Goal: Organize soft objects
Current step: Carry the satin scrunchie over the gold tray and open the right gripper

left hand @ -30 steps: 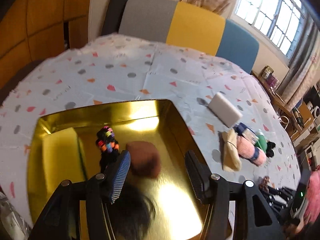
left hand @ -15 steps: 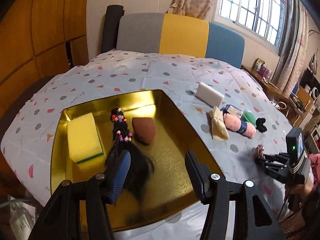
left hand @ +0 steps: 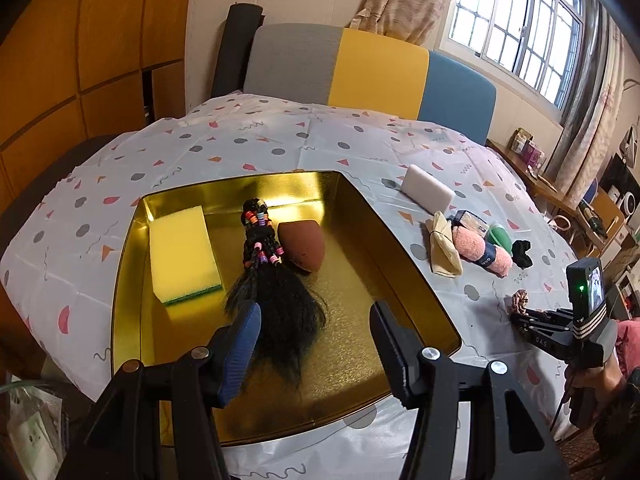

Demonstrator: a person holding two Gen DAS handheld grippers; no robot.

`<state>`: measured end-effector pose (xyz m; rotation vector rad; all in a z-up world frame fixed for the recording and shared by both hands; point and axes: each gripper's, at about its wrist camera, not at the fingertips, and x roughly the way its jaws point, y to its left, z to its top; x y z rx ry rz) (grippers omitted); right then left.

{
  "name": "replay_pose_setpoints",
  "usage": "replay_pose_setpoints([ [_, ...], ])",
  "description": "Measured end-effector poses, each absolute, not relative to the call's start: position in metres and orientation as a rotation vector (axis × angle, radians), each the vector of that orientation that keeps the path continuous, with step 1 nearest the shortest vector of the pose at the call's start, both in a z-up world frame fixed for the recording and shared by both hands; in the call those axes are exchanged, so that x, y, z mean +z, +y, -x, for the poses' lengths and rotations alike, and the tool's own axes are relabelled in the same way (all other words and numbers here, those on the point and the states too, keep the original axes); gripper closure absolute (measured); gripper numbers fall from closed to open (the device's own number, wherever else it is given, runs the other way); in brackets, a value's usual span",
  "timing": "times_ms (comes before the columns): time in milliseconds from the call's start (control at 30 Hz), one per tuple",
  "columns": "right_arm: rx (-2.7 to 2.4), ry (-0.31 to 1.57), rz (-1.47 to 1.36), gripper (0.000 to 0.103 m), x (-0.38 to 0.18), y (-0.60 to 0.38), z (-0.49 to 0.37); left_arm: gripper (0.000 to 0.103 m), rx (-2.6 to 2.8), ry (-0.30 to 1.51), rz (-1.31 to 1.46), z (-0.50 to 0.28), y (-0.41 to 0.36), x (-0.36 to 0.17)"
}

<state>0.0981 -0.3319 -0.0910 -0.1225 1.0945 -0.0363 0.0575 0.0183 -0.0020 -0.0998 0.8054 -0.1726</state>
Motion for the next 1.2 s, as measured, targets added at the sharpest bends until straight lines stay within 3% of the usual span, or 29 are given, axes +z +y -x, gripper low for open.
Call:
replay_pose_setpoints([
  [367, -0.010, 1.138, 0.025, 0.086, -0.084, -0.325, -0.096, 0.045, -0.166, 0.808, 0.113, -0.052, 0.029, -0.004],
  [567, 0.074, 1.061, -0.053, 0.086, -0.055, -0.303, -0.095, 0.045, -0.160, 0.798, 0.113, -0.050, 0.032, -0.001],
  [900, 0.337, 0.937, -0.031, 0.086, -0.007, -0.208, -0.097, 0.045, -0.143, 0.801, 0.134, -0.051, 0.040, -0.002],
  [1200, 0.534, 0.991, 0.083, 0.086, -0.023, -0.110, -0.113, 0.045, -0.090, 0.800, 0.157, -0.051, 0.058, -0.004],
])
